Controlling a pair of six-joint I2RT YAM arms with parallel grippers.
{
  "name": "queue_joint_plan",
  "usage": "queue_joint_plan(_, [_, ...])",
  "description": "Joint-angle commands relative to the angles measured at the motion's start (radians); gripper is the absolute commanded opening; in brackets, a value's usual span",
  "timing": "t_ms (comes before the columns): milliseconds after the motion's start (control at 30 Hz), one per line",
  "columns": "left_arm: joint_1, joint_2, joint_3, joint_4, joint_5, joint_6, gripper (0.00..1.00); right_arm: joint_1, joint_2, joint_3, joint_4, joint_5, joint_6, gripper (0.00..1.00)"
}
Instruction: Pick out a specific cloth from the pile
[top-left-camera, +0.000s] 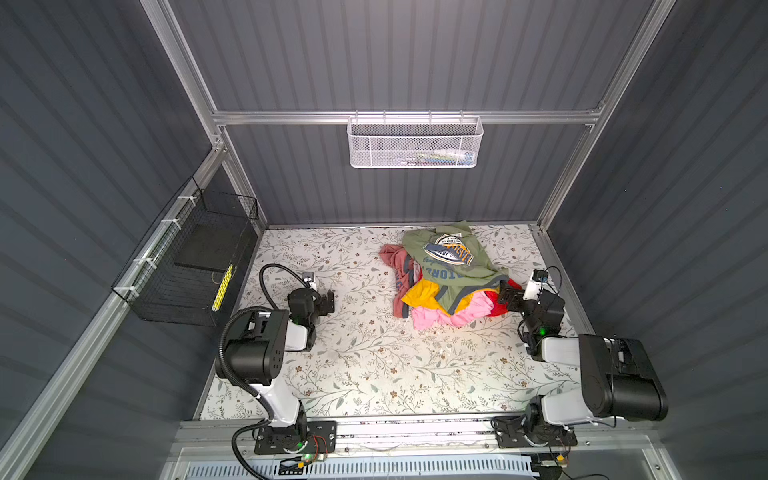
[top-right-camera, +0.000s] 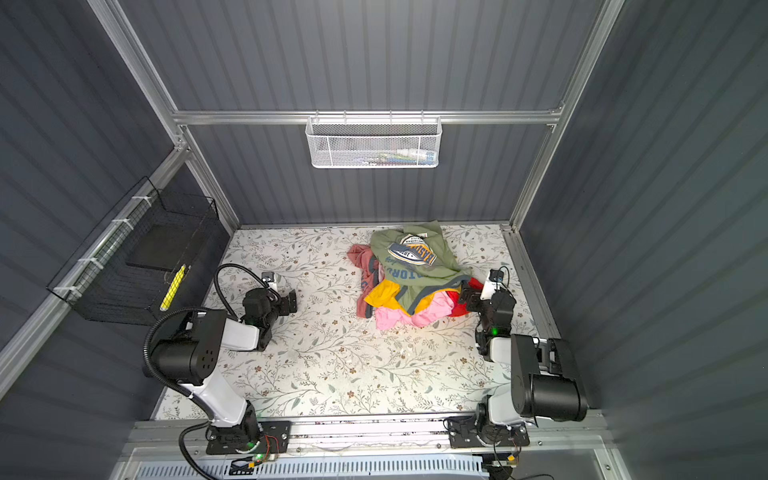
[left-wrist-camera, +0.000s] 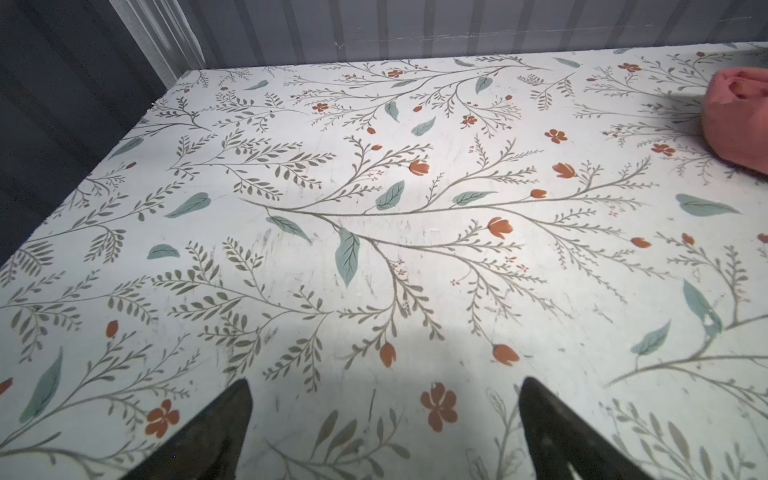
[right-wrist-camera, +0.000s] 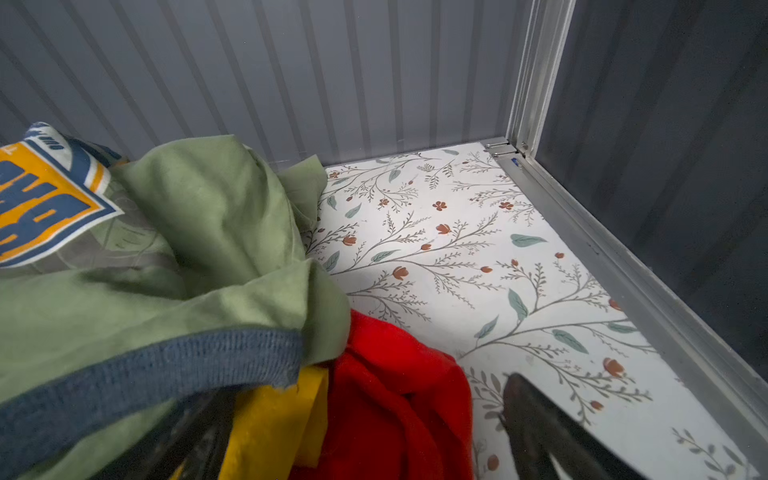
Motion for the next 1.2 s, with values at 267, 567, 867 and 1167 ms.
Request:
queue_joint_plan(267, [0.004,-0.012,0.000,0.023,-0.006,-0.006,1.00,0.000,-0.004,-0.014,0.029,-0.002,0.003,0.99])
queue_joint_plan(567, [0.004,-0.012,0.001,0.023,-0.007,-0.006,1.00,0.010,-0.003,0.000,0.004,0.010,-0.004,0.99])
queue_joint_plan(867, [0.004,-0.019,0.000,0.028,-0.053,-0.021,1.00,0.005,-0.038,0.007,-0.039,0.065,0.025,0.99])
queue_joint_plan(1167, [0.003,-0.213,0.337,-0.747,-0.033,-0.191,1.00,-0.040,-0.333,0.194,-0.680,0.179,0.141,0.99])
